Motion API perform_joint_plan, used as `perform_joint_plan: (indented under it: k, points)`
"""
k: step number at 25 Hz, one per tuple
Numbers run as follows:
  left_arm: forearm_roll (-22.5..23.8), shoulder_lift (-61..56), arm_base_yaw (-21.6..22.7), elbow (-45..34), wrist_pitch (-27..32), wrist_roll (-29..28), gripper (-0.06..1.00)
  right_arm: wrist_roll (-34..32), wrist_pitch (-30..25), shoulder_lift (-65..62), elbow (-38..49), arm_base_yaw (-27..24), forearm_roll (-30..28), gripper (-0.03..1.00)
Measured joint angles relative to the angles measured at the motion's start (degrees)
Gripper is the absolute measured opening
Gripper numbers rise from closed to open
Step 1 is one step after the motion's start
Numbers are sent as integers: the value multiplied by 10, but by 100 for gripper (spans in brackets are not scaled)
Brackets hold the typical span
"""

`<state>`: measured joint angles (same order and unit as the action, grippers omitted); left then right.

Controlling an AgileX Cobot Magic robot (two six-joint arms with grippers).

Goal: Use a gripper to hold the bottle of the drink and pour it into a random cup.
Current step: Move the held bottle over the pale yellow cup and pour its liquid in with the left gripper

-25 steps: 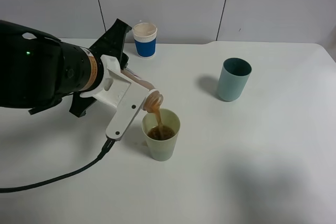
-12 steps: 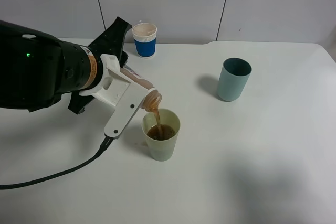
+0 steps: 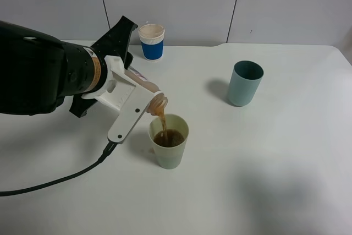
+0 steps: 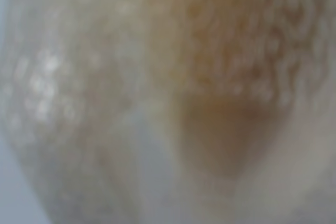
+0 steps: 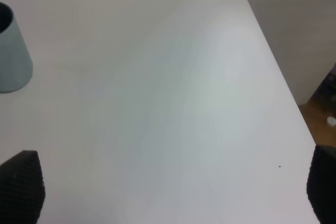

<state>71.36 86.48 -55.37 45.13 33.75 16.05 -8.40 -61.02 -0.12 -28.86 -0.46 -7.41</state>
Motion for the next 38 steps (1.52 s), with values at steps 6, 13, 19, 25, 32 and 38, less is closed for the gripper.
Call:
perform_joint_plan:
  k: [6,13,19,25,32,38]
  points:
    - [16,0,0,0,0,0,33,0,0,0,0,0,0,100]
    - [19,0,-1,0,1,0,33,0,0,0,0,0,0,100]
    - [26,0,-19,0,9,-1,33,0,0,0,0,0,0,100]
    - [38,0,-20,1,17,-2,33,0,0,0,0,0,0,100]
    - [71,-1,-20,1,30,-2,33,0,0,0,0,0,0,100]
    - [98,-1,-20,1,33,-17,33,0,0,0,0,0,0,100]
